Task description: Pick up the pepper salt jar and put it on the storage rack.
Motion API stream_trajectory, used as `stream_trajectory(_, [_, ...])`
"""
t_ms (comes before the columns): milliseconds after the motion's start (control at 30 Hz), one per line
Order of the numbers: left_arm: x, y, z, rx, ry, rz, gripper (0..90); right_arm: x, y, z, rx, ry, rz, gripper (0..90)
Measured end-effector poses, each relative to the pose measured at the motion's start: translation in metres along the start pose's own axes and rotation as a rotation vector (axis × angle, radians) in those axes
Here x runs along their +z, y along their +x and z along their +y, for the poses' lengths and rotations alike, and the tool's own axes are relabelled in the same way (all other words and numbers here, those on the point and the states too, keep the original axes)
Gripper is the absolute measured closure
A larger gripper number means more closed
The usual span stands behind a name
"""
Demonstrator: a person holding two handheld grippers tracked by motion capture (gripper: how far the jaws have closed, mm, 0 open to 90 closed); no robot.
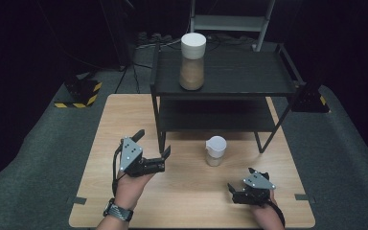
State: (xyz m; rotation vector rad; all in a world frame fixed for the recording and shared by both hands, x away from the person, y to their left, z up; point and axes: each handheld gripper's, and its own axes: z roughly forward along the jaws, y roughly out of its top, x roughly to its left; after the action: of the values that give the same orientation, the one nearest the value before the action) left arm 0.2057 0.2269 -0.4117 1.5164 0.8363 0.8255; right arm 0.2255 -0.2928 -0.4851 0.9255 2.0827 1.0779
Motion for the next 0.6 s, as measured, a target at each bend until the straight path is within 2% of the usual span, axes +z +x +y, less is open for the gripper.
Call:
stream_trajectory(100, [-0.002, 0.000, -0.008, 0.004, 0.010, 0.006, 0.4, 0.000, 0.000, 0.000, 0.000, 0.001, -0.001, 0.3])
stream_trajectory(367, [-0.010, 0.004, -0.042, -0.017, 0.096, 0.009, 0.4, 0.000, 0.002, 0.001, -0.004, 0.003, -0.005, 0.3])
stream_trajectory(500, [-0.013, 0.006, -0.053, -0.020, 0.123, 0.011, 0.4, 0.001, 0.002, 0.001, -0.007, 0.004, -0.008, 0.3])
stream_trajectory(600, [-0.016, 0.007, -0.065, -0.028, 0.161, 0.012, 0.4, 0.001, 0.003, 0.001, -0.010, 0.006, -0.012, 0.3])
